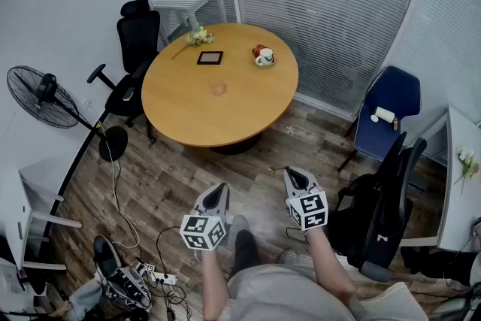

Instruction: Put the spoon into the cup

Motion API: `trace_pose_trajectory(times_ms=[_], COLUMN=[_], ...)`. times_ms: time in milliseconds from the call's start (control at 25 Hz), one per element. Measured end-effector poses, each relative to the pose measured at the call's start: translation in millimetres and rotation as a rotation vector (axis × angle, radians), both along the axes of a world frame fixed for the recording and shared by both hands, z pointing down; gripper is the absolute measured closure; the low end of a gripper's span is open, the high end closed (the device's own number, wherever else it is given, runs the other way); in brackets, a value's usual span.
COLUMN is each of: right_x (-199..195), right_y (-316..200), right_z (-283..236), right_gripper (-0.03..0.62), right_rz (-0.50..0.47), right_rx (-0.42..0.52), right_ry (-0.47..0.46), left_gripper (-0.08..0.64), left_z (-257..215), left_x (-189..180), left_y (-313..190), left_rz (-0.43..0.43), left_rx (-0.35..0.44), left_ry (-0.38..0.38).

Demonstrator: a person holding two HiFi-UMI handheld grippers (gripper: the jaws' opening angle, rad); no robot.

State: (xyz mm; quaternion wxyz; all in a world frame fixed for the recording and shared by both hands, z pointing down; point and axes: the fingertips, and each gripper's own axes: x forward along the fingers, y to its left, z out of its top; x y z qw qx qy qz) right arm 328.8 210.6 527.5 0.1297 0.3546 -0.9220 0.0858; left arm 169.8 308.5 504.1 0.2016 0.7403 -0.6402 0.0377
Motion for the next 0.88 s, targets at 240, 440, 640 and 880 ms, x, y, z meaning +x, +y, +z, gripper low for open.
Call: trace_pose_trajectory(times_ms=[240, 440, 640, 880], right_x=[28, 35, 46, 51], right_y=[19, 46, 71, 64], right_z=[-4, 1, 26, 32], right_gripper=[0.589, 0.589, 0.589, 0.589], right_rz=[-0.005, -0.012, -0.019, 0.011], right_rx=[-0.002, -0.015, -0.076, -0.109], right_ry=[-0.040, -0.065, -0.091, -0.134], left_gripper=[0.551, 0.551, 0.551, 0.551], left_z=[1, 0, 30, 30], left_x=[13, 15, 27, 37], left_y=[34, 74, 97, 77], left_rz=[-0.069, -0.113, -0.128, -0.061], left_rx=[-0.037, -0.042, -0.103, -0.139], left_ry=[-0.031, -0.022, -0.015, -0.094])
